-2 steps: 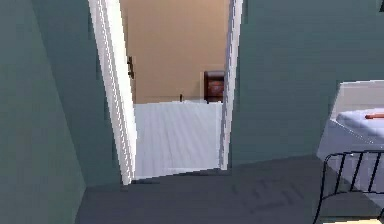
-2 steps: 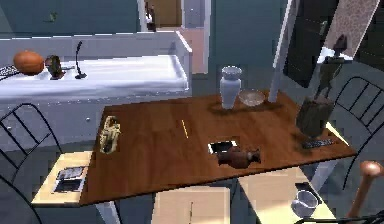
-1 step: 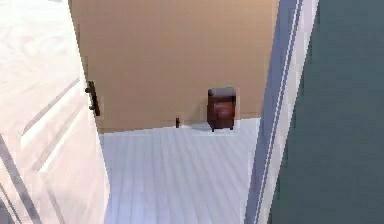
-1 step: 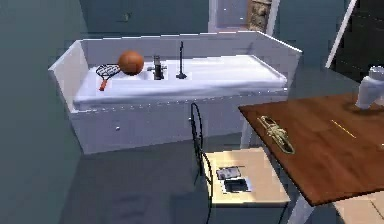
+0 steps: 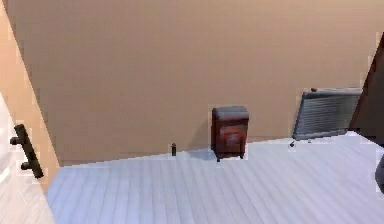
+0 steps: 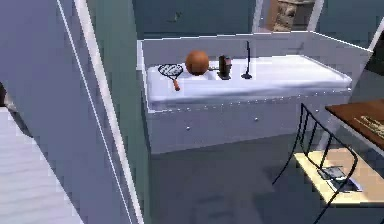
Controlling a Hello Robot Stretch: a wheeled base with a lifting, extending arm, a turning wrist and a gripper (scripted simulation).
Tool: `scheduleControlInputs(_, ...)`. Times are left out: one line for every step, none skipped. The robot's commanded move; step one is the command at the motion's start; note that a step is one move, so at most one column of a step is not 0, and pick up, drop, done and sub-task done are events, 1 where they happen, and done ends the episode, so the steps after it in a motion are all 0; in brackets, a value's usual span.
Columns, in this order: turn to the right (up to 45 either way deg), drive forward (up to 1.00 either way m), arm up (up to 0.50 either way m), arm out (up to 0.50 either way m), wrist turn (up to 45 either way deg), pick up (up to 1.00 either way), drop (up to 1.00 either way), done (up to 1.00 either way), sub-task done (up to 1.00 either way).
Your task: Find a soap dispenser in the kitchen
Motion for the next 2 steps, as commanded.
scheduleControlInputs(-21.0, 0.00, 0.00, 0.00, 0.0, 0.00, 0.00, 0.00, 0.00)
scheduleControlInputs(0.0, 0.05, 0.00, 0.00, 0.0, 0.00, 0.00, 0.00, 0.00)
